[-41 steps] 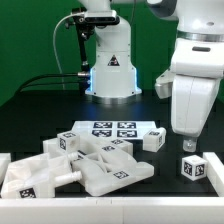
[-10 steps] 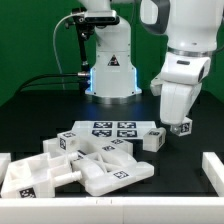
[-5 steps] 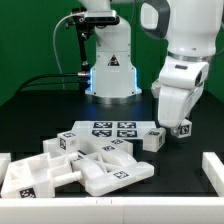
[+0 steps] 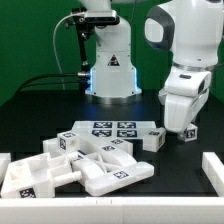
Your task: Assemble chair
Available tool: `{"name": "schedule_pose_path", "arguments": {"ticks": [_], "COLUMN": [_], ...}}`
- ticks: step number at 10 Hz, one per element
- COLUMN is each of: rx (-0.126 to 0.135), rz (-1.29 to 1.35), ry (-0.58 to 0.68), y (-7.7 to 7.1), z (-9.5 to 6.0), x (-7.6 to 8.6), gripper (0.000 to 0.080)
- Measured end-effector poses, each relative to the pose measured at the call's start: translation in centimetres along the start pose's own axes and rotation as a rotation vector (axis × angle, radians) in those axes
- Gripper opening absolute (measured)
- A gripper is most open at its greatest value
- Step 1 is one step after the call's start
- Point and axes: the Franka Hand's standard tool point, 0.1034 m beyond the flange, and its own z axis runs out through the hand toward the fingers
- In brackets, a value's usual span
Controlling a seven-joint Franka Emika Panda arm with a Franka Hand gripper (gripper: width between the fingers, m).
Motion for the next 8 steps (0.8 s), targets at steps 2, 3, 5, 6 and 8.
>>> {"name": "schedule_pose_path", "arguments": {"ticks": [2,3,5,6,8], "rx": [0.000,0.005,0.009,0.024,0.028], "rz": [0.000,0.001,0.006,-0.012,0.014], "ry": [-0.001,-0.017,-0.064,-0.095,-0.109], "y": [0.0,0.1,1.7,3.0,5.3], "z": [0.0,-0.4,-2.8,-4.1,-5.4], "x": [0.0,-0.3,-1.5,-2.5,-3.0], "gripper": [0.0588,0.0588,0.0646,0.0646,0.0648]}}
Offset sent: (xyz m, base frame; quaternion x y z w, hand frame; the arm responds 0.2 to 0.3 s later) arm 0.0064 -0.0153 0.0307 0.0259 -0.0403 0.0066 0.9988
